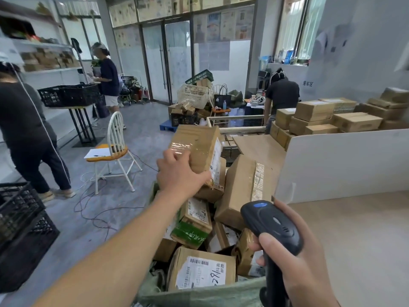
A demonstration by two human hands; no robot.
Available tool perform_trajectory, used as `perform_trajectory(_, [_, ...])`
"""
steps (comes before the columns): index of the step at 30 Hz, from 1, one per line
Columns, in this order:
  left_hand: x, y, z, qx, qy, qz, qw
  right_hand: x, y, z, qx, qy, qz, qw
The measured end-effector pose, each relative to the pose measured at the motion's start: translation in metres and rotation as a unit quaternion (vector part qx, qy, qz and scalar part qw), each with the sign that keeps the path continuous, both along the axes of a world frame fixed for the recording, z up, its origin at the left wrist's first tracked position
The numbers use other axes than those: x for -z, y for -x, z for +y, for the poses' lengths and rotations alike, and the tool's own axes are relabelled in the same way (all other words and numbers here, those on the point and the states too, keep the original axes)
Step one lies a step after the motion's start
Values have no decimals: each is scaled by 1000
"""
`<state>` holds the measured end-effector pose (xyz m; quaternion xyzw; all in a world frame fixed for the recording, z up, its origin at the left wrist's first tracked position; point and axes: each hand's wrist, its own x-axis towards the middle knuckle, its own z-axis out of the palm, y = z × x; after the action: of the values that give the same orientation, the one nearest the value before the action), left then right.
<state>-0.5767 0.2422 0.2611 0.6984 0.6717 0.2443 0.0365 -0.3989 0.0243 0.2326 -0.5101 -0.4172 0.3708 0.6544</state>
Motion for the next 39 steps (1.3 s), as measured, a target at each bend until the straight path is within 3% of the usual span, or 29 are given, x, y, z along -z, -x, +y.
perform_trajectory(4, [24,-34,-14,20,21,147,989,2,-5,-2,12,-8,-3,1000])
perform_trajectory(6, [31,-38,-18,30,20,172,984,4,-9,-3,22,-11,6,1000])
perform_trajectory(13, [37,-27,-17,20,-25,95,995,4,-14,-4,24,-1,7,1000])
perform_trajectory(18, [37,-19,-18,35,7,28,999,1,-10,-2,34,-8,9,999])
perform_trajectory(24, [37,-11,-15,47,11,4,999,5,-8,-3,42,-6,9,999])
perform_trajectory(27, [35,-9,-11,56,5,19,998,8,-8,-3,49,-8,-1,999])
perform_trajectory(31, [24,-18,-11,84,-66,36,994,14,-13,-5,56,-2,-3,998])
perform_trajectory(35, [16,-41,-20,146,-143,54,977,10,-17,-15,80,-15,-16,997])
perform_trajectory(39, [19,-73,-39,228,-159,80,957,9,-30,-35,96,-25,-21,995])
